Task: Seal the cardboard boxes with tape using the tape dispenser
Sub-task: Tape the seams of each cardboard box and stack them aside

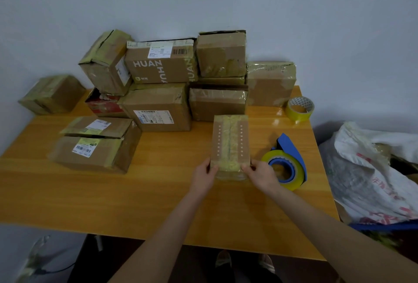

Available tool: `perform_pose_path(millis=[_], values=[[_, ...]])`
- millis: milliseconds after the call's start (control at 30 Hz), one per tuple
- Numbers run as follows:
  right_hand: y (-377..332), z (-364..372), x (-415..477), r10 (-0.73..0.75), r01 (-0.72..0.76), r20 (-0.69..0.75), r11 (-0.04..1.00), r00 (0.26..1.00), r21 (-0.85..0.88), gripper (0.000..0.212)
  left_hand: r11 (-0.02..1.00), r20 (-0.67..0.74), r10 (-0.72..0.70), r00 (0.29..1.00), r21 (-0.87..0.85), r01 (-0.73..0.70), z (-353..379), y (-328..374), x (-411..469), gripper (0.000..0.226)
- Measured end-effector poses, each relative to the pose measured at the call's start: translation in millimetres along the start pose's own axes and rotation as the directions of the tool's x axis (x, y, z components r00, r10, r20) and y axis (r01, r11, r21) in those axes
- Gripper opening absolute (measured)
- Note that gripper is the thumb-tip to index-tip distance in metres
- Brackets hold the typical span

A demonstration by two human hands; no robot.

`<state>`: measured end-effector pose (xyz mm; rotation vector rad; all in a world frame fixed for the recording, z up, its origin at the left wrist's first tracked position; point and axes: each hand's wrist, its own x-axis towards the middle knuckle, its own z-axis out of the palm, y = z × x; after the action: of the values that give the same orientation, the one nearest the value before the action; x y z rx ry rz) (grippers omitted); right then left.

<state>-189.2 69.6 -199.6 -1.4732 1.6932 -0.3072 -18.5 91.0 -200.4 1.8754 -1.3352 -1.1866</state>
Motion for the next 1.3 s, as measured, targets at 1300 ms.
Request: perform_pose_path(millis=[1300], values=[[-2.6,-6.6,8.3,-0.328,0.278,-0.028,0.840,0.944,-0.465,0.055,0.804,0.058,0.162,0.985,0.571,-0.166,-5.8,2.5,20.9,0.100]])
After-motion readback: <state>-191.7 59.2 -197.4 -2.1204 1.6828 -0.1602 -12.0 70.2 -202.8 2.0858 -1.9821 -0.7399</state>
